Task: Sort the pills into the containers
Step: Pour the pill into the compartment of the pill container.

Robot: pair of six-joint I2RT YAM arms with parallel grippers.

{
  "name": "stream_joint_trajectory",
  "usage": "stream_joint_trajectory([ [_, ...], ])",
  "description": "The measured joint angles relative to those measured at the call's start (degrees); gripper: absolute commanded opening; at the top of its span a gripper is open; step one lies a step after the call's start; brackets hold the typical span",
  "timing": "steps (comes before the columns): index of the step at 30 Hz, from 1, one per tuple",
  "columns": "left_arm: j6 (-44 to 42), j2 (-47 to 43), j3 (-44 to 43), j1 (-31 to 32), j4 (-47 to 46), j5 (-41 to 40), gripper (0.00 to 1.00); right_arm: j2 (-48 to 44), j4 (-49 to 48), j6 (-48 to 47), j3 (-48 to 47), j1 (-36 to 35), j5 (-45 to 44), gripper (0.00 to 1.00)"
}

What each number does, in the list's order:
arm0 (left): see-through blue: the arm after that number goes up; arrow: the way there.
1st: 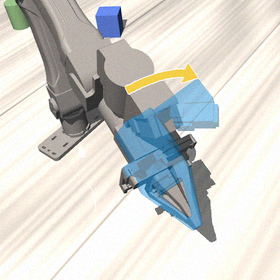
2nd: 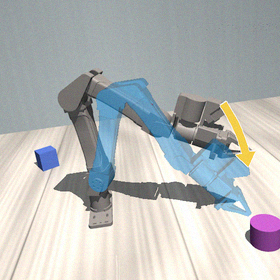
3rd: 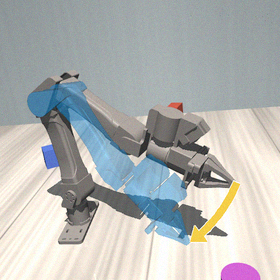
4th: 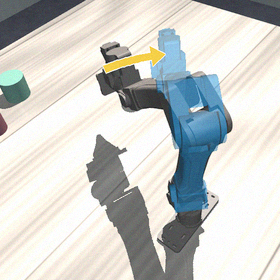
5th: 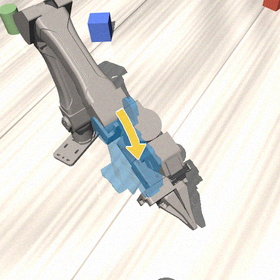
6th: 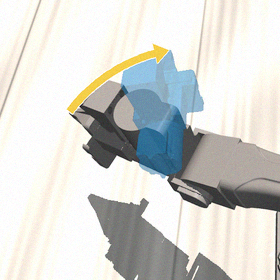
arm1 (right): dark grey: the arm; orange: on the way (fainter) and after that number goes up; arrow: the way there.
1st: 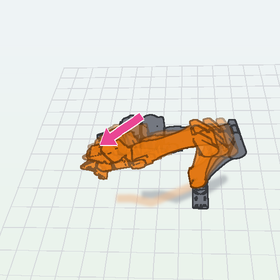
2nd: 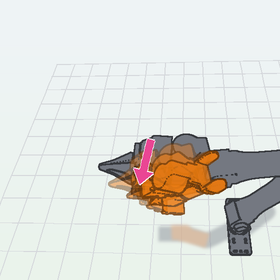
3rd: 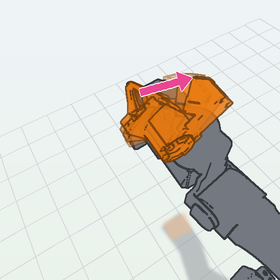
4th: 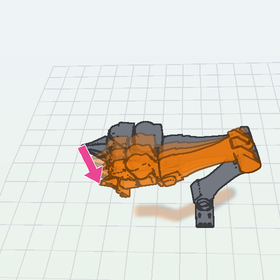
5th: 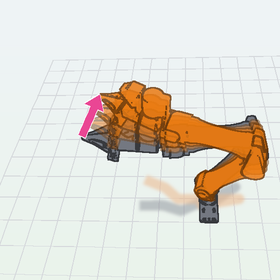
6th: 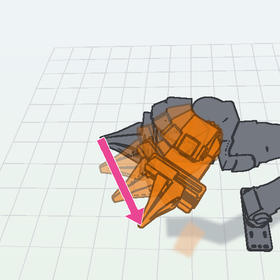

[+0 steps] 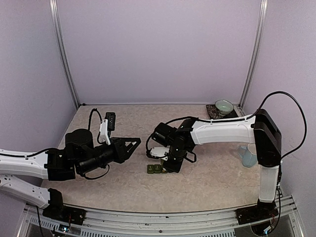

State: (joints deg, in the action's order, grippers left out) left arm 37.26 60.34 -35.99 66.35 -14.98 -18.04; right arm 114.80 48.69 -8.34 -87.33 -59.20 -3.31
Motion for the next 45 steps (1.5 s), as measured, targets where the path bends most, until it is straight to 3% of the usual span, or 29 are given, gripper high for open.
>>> stream_joint_trajectory([
  [45, 0.2, 0.7, 0.26, 0.0, -0.83, 0.04, 0.15, 1.42, 3.69, -1.31, -4.46, -0.81, -4.94, 0.0],
])
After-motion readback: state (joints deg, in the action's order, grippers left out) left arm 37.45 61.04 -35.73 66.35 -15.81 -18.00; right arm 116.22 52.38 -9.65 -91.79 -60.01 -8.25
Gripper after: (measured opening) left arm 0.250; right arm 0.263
